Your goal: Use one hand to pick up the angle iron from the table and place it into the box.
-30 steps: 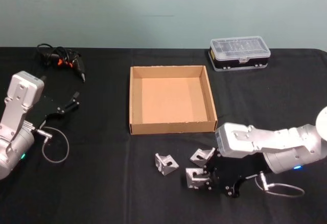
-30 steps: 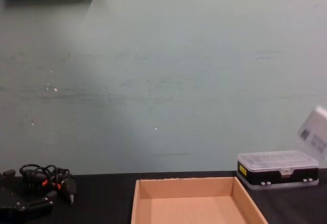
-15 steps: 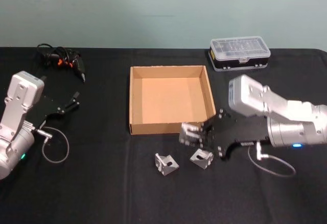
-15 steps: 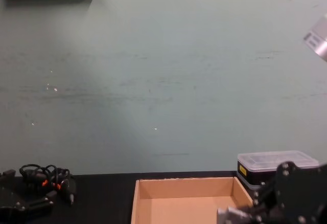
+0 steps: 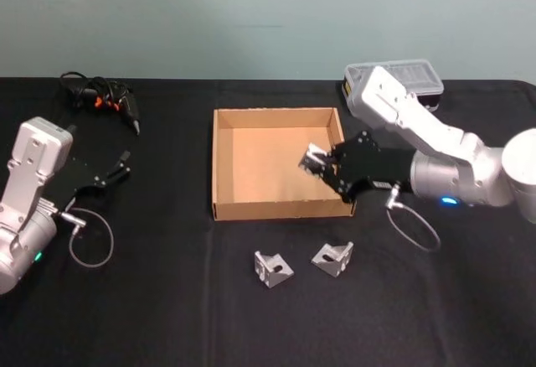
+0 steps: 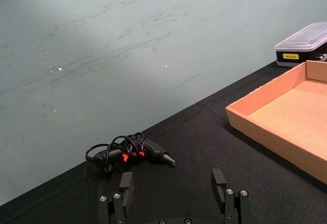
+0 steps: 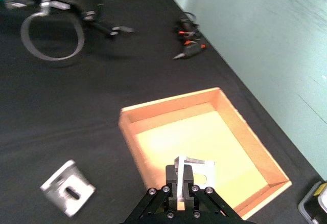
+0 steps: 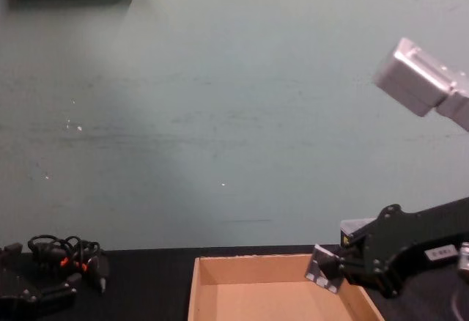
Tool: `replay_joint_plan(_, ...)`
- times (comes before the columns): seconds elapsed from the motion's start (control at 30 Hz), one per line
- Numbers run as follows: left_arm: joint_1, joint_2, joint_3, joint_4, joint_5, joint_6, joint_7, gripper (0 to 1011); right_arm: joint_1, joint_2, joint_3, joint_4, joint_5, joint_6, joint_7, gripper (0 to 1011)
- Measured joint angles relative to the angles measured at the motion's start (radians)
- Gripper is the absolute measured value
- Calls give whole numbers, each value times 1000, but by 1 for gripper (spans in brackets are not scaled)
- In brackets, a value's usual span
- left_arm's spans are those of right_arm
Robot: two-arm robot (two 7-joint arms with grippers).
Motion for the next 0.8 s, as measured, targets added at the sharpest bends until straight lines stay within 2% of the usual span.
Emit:
replay_joint_plan(0.07,0,0,0,0,0,0,0,1000,6,-20,5,26,-2,9,-11,69)
replay_joint_plan(0.17,0,0,0,0,0,0,0,1000,28,-72,13,92,-10,22,-30,69)
replay_joint_plan(0.2,0,0,0,0,0,0,0,1000,28,-72,13,92,-10,22,-30,69)
replay_joint_plan(0.3,0,0,0,0,0,0,0,1000,47,-117,16,153,-21,32,-44,69)
replay_joint_plan(0.5,0,0,0,0,0,0,0,1000,72,-183,18,249,-37,38,-59,69)
replay_joint_plan(0.8,0,0,0,0,0,0,0,1000,84,-233,8,327,-81,34,-73,69)
